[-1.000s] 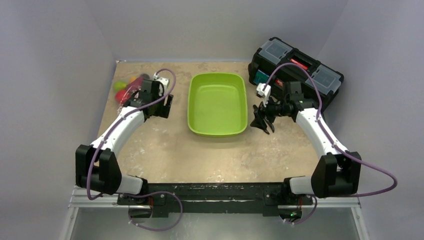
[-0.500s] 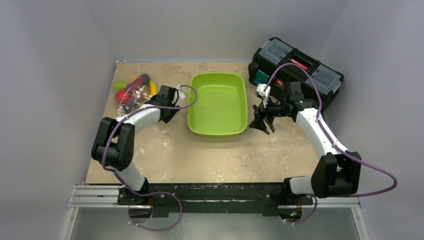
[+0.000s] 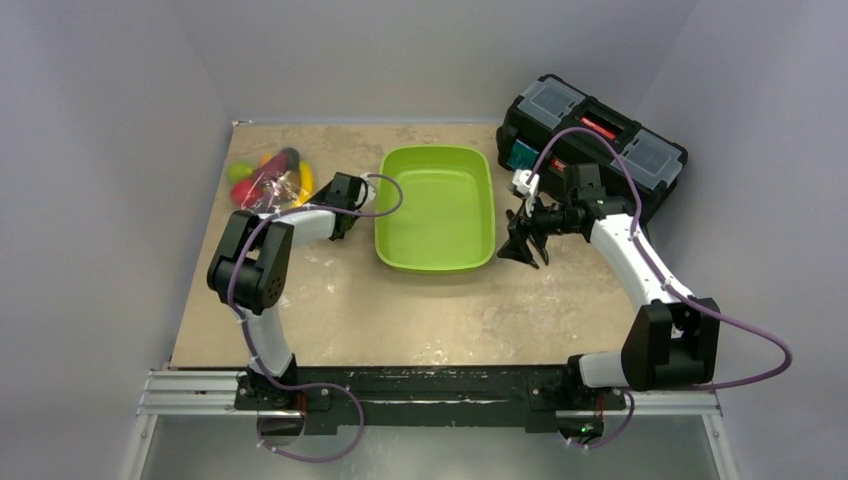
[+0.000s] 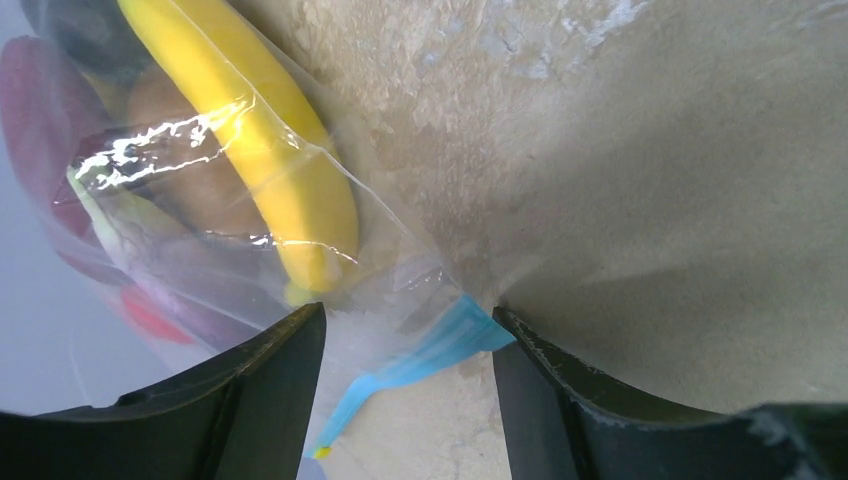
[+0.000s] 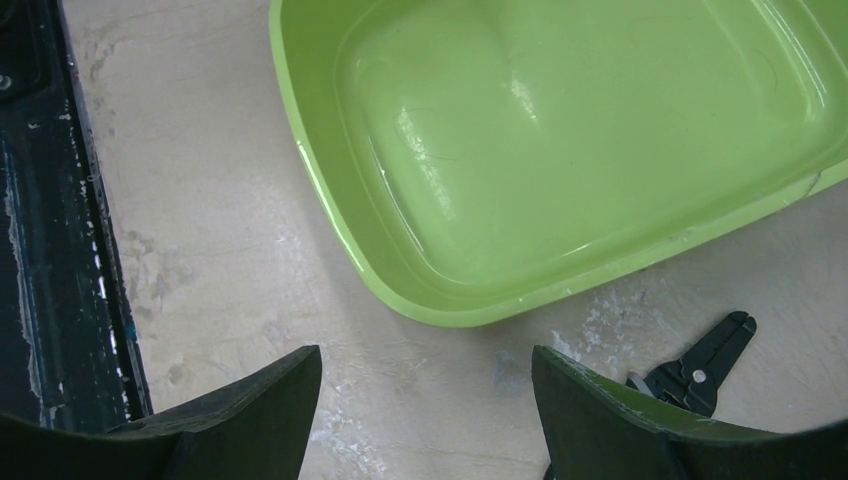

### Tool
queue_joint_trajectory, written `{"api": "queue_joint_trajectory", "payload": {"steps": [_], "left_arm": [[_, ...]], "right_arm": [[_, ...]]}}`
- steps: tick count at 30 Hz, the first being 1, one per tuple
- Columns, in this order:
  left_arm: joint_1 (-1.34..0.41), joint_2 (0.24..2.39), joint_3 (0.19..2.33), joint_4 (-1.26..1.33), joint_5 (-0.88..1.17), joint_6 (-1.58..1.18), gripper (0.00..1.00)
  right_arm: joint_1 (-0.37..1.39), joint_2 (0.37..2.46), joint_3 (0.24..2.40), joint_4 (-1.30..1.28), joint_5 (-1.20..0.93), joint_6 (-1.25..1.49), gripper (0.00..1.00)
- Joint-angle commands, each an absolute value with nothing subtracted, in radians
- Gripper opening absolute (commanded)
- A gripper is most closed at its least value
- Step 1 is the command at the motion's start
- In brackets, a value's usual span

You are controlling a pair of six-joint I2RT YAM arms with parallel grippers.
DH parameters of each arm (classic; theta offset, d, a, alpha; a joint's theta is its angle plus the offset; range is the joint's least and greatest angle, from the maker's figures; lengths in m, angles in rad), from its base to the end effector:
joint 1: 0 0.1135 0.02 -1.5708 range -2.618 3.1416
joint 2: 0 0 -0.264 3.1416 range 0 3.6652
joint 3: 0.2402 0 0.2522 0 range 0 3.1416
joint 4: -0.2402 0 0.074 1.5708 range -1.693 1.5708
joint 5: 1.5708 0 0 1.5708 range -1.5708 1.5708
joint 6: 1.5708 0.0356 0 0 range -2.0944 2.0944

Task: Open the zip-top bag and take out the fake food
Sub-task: Pick up the zipper food storage bag at the center of the board.

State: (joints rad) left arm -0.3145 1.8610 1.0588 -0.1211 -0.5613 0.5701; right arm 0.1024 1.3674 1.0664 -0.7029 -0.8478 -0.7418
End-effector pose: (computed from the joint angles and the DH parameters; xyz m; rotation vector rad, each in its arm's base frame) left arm 0.3594 -0.0970 0.1490 0.8363 2.3207 0.8070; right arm 0.2666 0.0542 0.2744 -1.1912 1.9309 0.7577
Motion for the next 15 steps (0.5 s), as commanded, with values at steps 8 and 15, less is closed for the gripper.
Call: {"api": "queue_joint_trajectory", "payload": {"steps": [8,15], "left_arm": [[-0.318,1.910,1.096,0.012,-0.660,0.604,0.33],[-0.315,1.764,1.044,0.065,-0.680,0.665,0.00]], "right_arm": [[0.092,1.369,1.111,-0.737,-0.895,-0.767,0.76],[0.091,1.362,1.115,-0.750,-0.896,-0.778,0.76]]}}
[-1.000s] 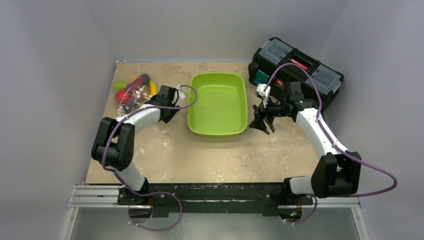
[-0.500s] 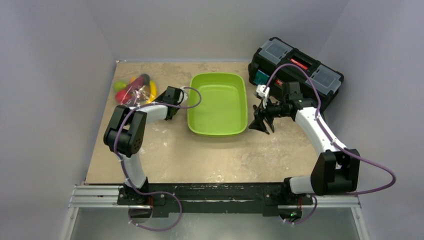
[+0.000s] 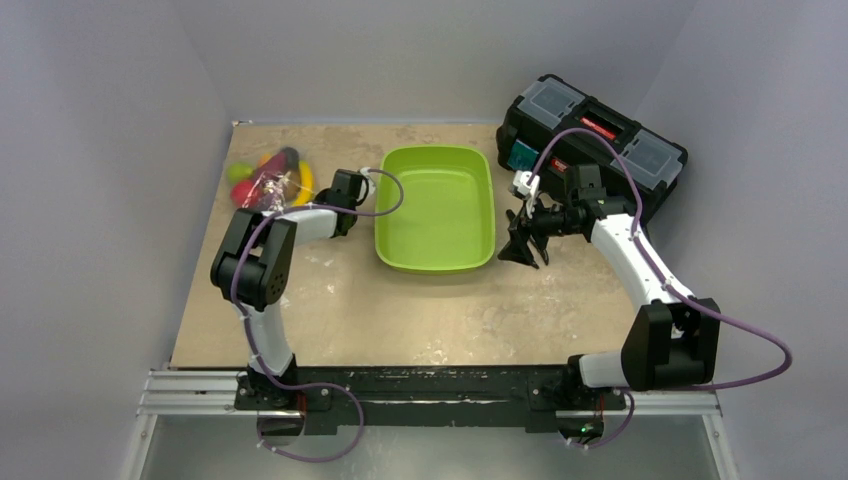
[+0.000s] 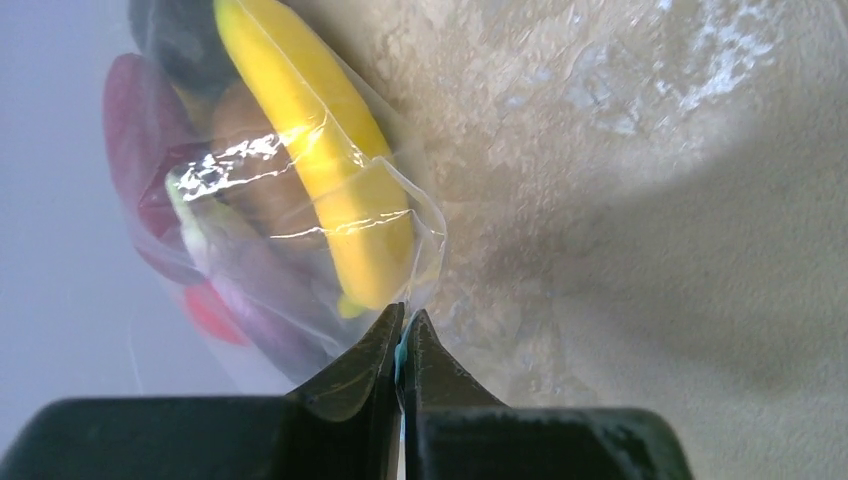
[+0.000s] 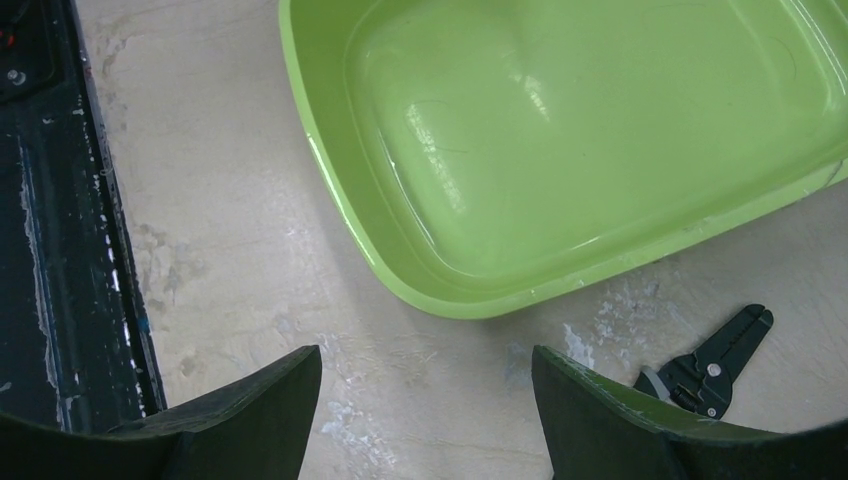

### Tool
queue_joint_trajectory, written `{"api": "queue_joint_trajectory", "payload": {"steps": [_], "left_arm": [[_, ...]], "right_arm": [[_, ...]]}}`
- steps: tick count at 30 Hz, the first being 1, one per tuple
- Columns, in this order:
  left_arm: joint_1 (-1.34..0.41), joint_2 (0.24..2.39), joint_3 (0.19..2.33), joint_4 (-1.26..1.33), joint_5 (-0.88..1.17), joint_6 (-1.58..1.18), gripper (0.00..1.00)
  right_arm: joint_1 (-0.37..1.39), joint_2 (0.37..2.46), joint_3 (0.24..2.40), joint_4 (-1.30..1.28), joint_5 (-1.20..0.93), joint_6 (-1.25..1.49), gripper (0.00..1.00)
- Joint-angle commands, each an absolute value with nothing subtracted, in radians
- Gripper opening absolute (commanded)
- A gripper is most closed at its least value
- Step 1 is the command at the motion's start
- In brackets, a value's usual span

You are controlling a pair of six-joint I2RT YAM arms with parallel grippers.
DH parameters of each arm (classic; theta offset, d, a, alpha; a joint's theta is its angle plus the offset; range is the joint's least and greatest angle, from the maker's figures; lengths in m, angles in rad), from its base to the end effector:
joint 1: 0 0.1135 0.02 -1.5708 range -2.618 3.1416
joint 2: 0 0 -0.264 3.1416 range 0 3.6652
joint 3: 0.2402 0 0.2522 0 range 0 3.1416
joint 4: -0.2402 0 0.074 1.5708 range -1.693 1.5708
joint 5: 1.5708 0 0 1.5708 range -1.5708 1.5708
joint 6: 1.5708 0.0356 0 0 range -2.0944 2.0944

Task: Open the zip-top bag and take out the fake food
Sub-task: Pick up the zipper food storage bag at the center of the board.

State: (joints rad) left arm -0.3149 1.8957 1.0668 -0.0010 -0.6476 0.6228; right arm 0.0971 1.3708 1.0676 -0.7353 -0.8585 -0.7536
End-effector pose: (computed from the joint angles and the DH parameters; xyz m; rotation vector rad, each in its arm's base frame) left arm 0.3709 -0.0982 0.1481 0.7897 2.2379 0.9206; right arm 0.2647 0.0529 0.2725 -1.1926 1.9474 0.7826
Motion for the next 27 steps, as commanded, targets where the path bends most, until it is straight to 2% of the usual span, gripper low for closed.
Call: {"api": "queue_joint_trajectory", "payload": {"steps": [1,3,9,13,17,22,27], "left_arm": [[-0.314,1.730,1.031,0.055,-0.678,0.670,0.00],[-0.314,1.648,1.008,0.007,-0.668,0.660,0.00],[-0.314,1.414,1.016,-0.473,-0.501,0.509,0.00],[-0.314,1.233,1.008,-0.681,-0.411,0.454,0.00],[-0.316,1.062,1.055,-0.832,-0.290,0.487,0.00],[-0.323,0.974,1.132,-1.014,-0.155,0.528,0.00],[-0.350,0.863,1.145,-1.046,0.080,0.525,0.00]], "right_arm": [[0.091,1.361,1.116,-0.755,-0.897,-0.782,0.76],[0.091,1.359,1.122,-0.770,-0.900,-0.796,0.76],[0.091,1.364,1.164,-0.866,-0.912,-0.878,0.76],[0.093,1.386,1.225,-0.968,-0.944,-0.957,0.76],[0.111,1.418,1.300,-1.073,-0.990,-1.040,0.76],[0.189,1.451,1.362,-1.149,-1.010,-1.109,0.77],[0.287,1.454,1.383,-1.155,-1.025,-1.154,0.76]]}}
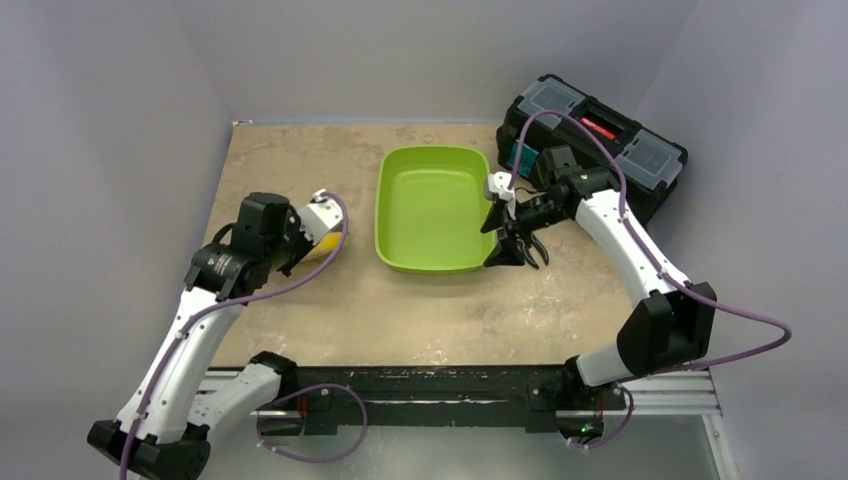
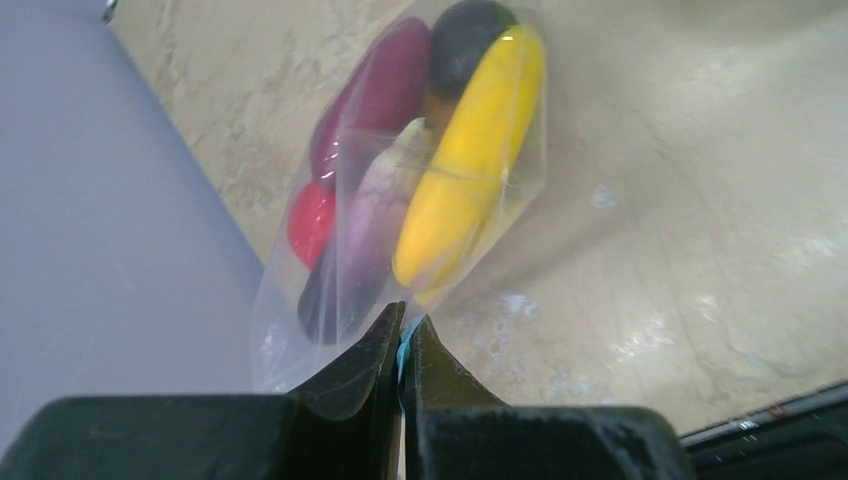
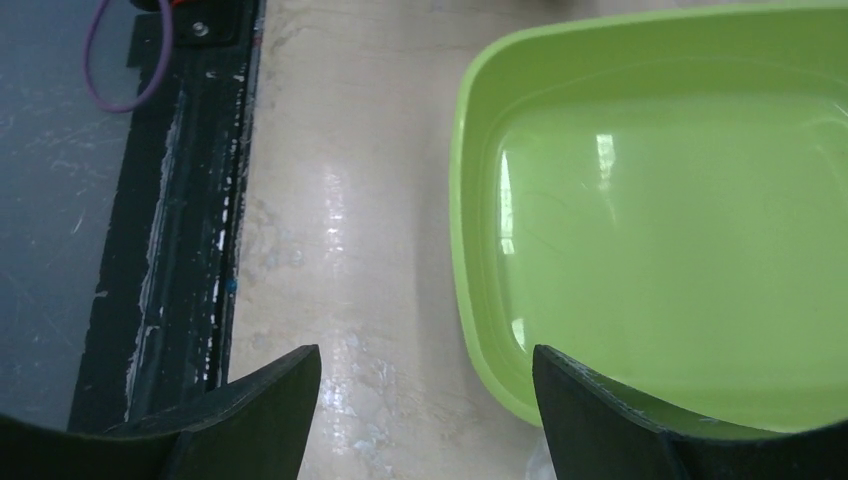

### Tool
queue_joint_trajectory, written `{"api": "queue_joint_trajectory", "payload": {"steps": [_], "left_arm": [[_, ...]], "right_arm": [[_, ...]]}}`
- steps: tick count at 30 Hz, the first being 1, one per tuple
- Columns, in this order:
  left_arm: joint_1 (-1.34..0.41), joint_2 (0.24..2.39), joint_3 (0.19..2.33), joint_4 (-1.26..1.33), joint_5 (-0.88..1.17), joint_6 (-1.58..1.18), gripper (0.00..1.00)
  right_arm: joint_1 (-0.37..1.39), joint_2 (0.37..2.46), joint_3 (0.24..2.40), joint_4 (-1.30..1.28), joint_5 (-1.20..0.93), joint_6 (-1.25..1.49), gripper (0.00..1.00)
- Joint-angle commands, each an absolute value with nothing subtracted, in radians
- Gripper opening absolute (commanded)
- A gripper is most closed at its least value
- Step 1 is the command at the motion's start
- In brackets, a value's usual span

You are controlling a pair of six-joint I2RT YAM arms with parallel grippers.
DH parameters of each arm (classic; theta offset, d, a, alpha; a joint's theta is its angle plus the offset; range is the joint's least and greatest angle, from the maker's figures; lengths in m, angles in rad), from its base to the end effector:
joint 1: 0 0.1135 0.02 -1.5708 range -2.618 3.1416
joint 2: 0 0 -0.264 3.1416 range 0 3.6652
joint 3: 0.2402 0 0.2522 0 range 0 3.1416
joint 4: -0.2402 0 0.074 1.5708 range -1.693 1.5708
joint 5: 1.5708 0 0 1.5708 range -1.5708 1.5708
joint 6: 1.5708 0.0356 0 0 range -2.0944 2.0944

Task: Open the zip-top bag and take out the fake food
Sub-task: Pick up the zipper food storage bag at the center of the board.

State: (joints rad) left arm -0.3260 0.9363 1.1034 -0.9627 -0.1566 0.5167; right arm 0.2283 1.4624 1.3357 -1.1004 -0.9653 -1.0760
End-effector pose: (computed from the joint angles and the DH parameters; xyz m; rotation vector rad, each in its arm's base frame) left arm 0.1642 -0.0497 0.3480 0.9001 2.1938 0.2772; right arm 0.2601 0.0905 0.3158 -1.5532 1.6914 0.9290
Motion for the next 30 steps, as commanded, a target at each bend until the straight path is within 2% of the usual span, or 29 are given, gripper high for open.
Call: {"api": "queue_joint_trajectory", "payload": {"steps": [1,3,7,11,20,30], "left_arm": [[-0.353,0.851,1.149,-1.049,0.134,0.518,0.00],[-0.357,0.843,1.159,-1.047,0.236,0.487,0.00],[-0.371,0.858,1.178,-1.003,0.423,0.392,0.00],[-0.390,0.888,1.209,-1.016,0.518,0.373,0.00],[-0.398,0.942,1.355,-1.252,0.407,0.472,0.00],[-0.456,0.964,1.442,-1.299,0.538,0.469,0.00]], "right_arm": [[0.300,1.455,1.386,-1.157,-1.042,-1.172,0.76],[0.313,1.461,1.386,-1.165,-1.097,-1.208,0.77],[0.321,1.480,1.395,-1.213,-1.236,-1.333,0.86],[0.335,1.488,1.399,-1.232,-1.295,-1.381,0.90],[0.406,1.482,1.375,-1.192,-1.297,-1.338,0.91],[0.485,1.538,1.464,-1.133,-1.302,-1.237,0.90]]}}
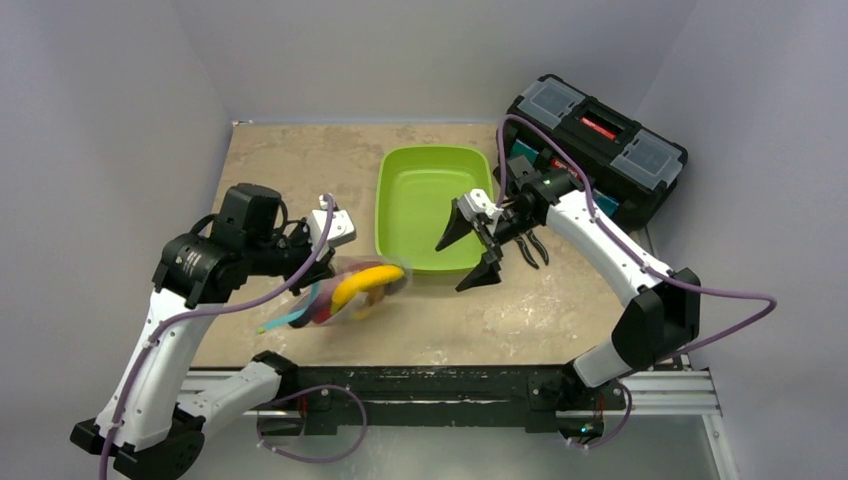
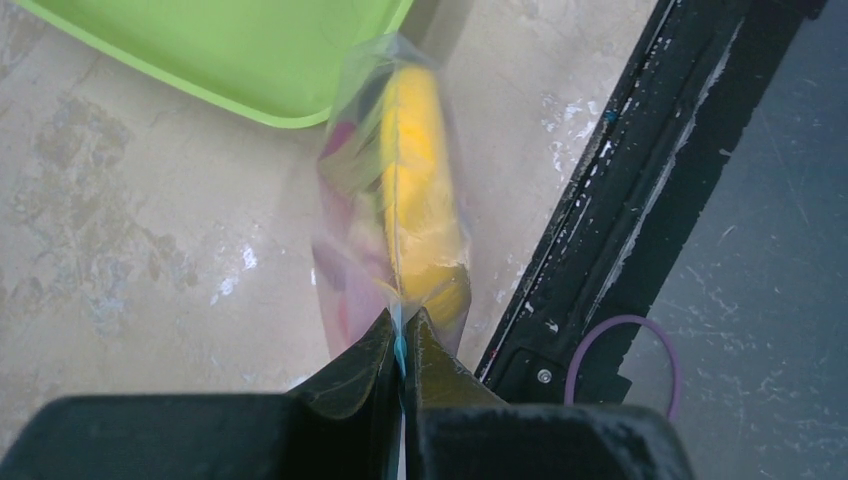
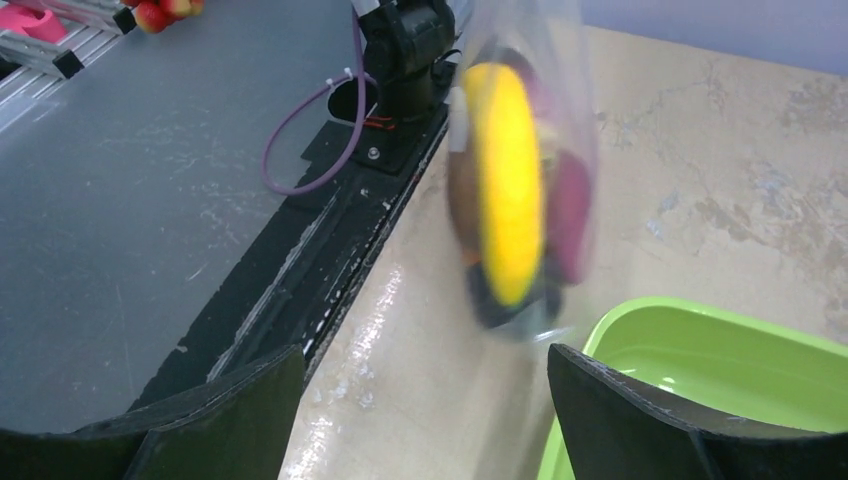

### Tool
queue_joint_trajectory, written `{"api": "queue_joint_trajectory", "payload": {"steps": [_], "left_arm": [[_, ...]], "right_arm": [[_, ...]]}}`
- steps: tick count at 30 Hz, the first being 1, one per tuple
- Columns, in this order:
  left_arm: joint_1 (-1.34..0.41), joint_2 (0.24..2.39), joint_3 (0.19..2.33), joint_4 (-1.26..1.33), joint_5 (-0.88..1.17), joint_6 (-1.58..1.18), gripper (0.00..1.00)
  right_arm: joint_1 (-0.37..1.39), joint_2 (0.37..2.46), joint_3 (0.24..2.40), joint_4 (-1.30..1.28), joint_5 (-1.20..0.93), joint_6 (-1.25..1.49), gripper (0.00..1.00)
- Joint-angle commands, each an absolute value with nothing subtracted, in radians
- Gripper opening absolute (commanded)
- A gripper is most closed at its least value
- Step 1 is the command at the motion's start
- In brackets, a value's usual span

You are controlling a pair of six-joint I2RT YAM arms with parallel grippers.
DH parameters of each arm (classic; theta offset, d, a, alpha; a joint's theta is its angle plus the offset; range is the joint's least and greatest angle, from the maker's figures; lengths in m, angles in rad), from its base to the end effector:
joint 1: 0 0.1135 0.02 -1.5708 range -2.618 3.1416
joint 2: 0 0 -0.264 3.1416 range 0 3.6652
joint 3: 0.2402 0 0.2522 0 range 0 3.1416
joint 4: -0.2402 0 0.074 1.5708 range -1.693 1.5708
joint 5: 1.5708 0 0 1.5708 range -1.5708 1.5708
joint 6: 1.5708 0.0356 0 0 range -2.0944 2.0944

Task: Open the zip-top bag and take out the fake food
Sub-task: Pick up the zipper food storage bag at the center of the board.

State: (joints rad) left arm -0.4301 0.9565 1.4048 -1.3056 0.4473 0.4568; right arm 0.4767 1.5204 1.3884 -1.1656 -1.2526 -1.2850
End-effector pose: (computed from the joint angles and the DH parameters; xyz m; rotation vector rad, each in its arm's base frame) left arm 0.1136 -0.0690 0.4093 1.2006 2.0584 -0.5282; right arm 0.2336 0.1587 0.3224 -1.7522 1.1753 1.2831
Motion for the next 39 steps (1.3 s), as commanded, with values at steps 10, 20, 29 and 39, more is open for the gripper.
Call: {"api": "queue_joint_trajectory", "payload": {"steps": [10,20,29,39], "left_arm": [[-0.622,1.029,1.331,-0.885,0.649,0.229,0.00],[-0.770,1.293,1.438,-0.755,0.576,0.119,0.00],[-0.827,1.431,1.637,-0.868,0.434,0.110,0.00],[-0.847,1.502,1.739,-0.931,0.393,0.060,0.00]], "right_arm": [[0.512,1.538,1.465,-1.084,-1.334,-1.152,0.91],[0.511,1.458,1.357,-0.912,-1.331,-0.888,0.91],[0.506,1.386,1.304,-0.773,-1.293,-0.656,0.92],[0.505,1.383,1.253,-0.618,-1.121,-0.467,0.89]]}}
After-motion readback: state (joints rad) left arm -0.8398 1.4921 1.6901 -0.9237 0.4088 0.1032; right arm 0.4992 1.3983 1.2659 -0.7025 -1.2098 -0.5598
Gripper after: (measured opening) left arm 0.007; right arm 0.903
